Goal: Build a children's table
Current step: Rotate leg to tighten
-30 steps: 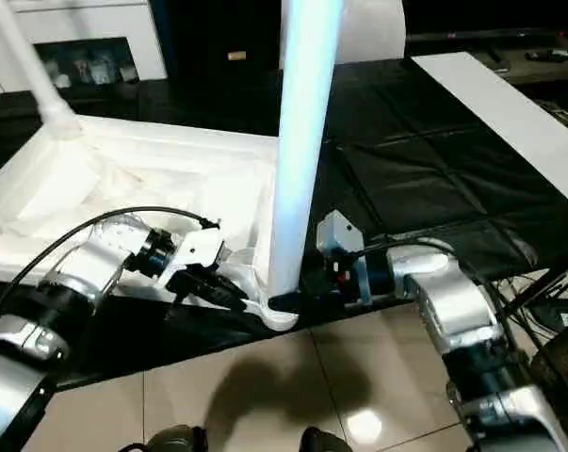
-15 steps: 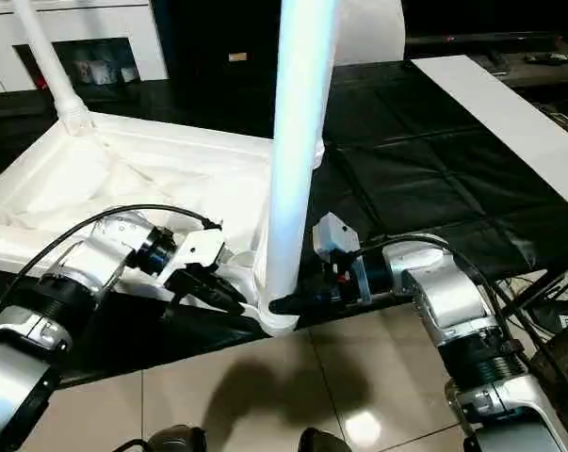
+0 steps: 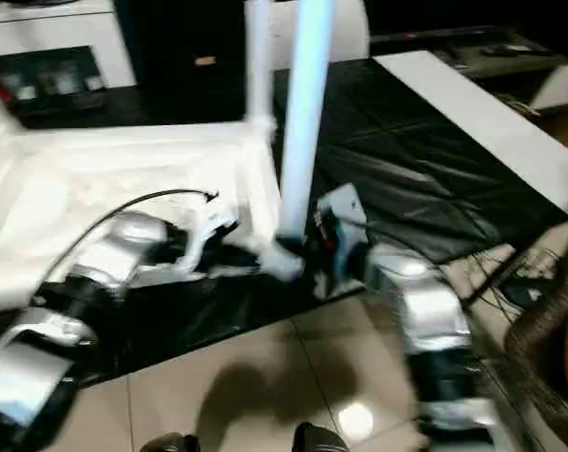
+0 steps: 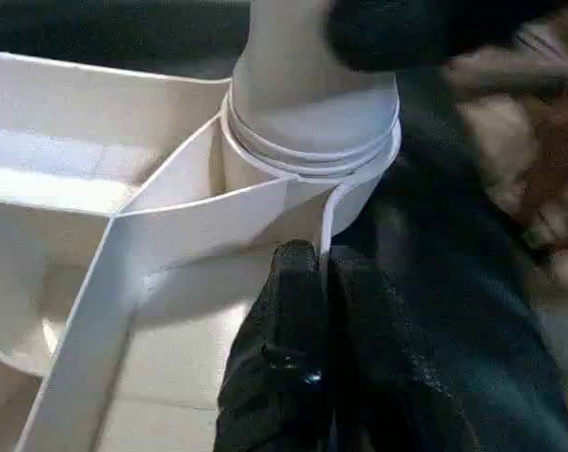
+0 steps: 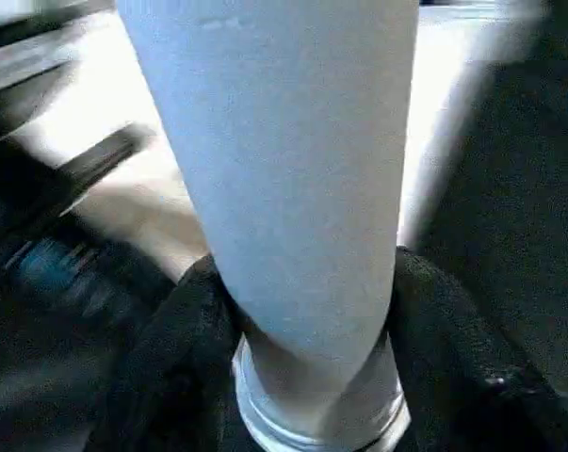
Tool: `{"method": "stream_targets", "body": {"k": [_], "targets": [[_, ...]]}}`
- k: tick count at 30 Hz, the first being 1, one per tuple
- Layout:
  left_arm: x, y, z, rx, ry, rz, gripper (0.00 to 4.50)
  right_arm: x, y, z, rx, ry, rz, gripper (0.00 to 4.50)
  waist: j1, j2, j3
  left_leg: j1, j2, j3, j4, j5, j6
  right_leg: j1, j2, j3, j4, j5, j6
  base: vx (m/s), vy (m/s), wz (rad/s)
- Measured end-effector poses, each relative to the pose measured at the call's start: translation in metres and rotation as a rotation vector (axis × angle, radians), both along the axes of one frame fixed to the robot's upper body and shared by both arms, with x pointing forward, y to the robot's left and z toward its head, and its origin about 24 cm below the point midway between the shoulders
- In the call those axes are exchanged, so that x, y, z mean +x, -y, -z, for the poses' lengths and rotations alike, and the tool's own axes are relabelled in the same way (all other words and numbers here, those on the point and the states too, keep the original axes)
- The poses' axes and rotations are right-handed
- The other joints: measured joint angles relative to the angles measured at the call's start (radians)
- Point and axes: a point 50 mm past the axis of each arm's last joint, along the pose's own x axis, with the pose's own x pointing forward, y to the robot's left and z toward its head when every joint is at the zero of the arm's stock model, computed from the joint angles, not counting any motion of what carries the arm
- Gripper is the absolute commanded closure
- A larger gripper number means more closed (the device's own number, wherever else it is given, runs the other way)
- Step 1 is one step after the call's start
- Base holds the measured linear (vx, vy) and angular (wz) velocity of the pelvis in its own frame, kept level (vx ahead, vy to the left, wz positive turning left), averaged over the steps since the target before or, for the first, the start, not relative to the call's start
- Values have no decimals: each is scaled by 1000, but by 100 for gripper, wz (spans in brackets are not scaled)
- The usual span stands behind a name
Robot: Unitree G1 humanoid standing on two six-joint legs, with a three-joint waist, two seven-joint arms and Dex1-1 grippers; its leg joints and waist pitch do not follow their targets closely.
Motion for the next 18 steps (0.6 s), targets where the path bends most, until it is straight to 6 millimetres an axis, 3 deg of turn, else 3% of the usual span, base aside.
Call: {"method": "stream_targets", "body": {"k": [5,6,9,12,18], "targets": [[3,16,1,-28,0,-126,450,10,-8,-3,-8,-5,168,256,-18,0,0,-1,-1,0,-3,0,0,1,0,0,-9,0,0,0,0,0],[3,16,0,-29,0,-133,450,11,-8,-3,-8,-2,176,221,-18,0,0,-1,-1,0,-4,0,0,1,0,0,-11,0,0,0,0,0],[4,17,-2,-25,10,-141,450,11,-12,-4,3,11,202,186,-19,0,0,-1,-1,0,-6,0,1,0,1,1,-11,1,-1,0,0,0],[3,16,-4,-13,35,-131,450,11,-14,-5,18,22,200,176,-18,0,0,-1,-2,1,-9,-1,1,-1,1,1,-11,7,-9,0,0,0],[-2,8,-7,1,84,-31,450,1,-7,-6,30,62,99,113,-10,0,0,-1,1,1,-18,-1,1,-5,3,0,-6,16,-15,0,0,0]]}}
